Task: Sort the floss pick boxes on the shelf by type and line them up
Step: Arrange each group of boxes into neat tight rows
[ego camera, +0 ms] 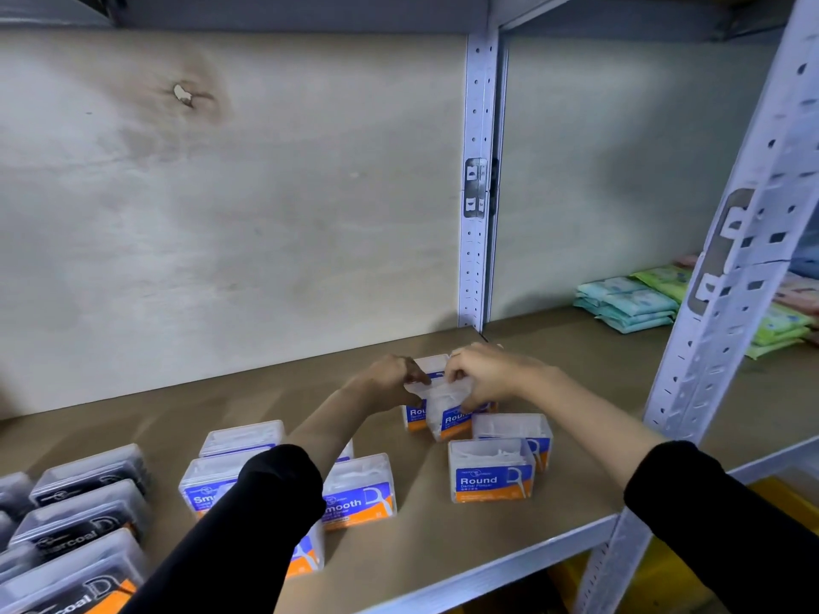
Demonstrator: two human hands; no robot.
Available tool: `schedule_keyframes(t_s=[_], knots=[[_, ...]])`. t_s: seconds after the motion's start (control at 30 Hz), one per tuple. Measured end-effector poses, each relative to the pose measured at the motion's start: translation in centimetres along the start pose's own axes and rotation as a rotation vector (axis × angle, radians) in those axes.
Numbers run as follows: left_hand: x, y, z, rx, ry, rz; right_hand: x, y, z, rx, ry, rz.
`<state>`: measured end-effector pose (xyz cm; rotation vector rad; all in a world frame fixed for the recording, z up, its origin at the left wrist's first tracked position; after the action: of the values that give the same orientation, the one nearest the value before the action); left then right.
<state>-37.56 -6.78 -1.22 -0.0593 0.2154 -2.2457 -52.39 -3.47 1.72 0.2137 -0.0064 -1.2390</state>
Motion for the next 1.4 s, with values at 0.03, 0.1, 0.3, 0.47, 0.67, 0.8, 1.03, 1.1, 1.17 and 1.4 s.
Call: schedule_keyframes(t_s=[0.03,0.1,0.3,0.47,0.67,0.8,1.03,1.1,1.17,1.4], knots=[[0.0,0.0,0.0,-0.001,0.004,0.005,-0.2,-0.3,0.6,-0.004,-0.015,-0.011],[-0.1,0.0,-0.1,-0.008,0.011,0.021,-0.5,-1.1,1.5,-0.010,-0.041,-0.045],[-0.1,-0.8,-0.4,0.040,0.005,0.055,-0.9,-3.7,0.8,-0.054,-0.014,-0.166],[-0.1,-1.8,-1.1,0.102,-0.035,0.063,-0.3,-4.8,-1.6,-0.078,-0.016,-0.214],[-0.4,-2.0,-1.3,0.091,-0.052,0.068,-0.6,-5.4,-2.1,-0.125,-0.062,-0.189],[-0.6,-2.2,-1.4,0.080,-0.051,0.073,-0.7,-5.4,-2.3,-0.144,-0.123,-0.179],[-0.8,-2.4,-1.4,0.060,-0.040,0.076,-0.3,-5.1,-2.7,-0.143,-0.185,-0.168],[-0.8,-2.5,-1.3,0.056,-0.041,0.082,-0.2,-5.1,-2.8,-0.133,-0.200,-0.162],[-0.8,-2.6,-1.3,0.063,-0.041,0.084,-0.1,-5.1,-2.8,-0.122,-0.204,-0.155],[-0.8,-2.8,-1.2,0.078,-0.036,0.084,0.2,-5.4,-2.8,-0.101,-0.202,-0.130]])
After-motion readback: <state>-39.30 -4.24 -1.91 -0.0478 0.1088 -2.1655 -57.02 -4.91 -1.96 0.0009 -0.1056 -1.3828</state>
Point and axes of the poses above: each hand's wrist, its own x-axis towards the middle knuckle, its own z-axis out of the back of the hand, y = z × x, the point moved 2 cm from there along x, towards the middle knuckle, and after that the axes turned 8 degrees about -z, right-handed, at the moved point
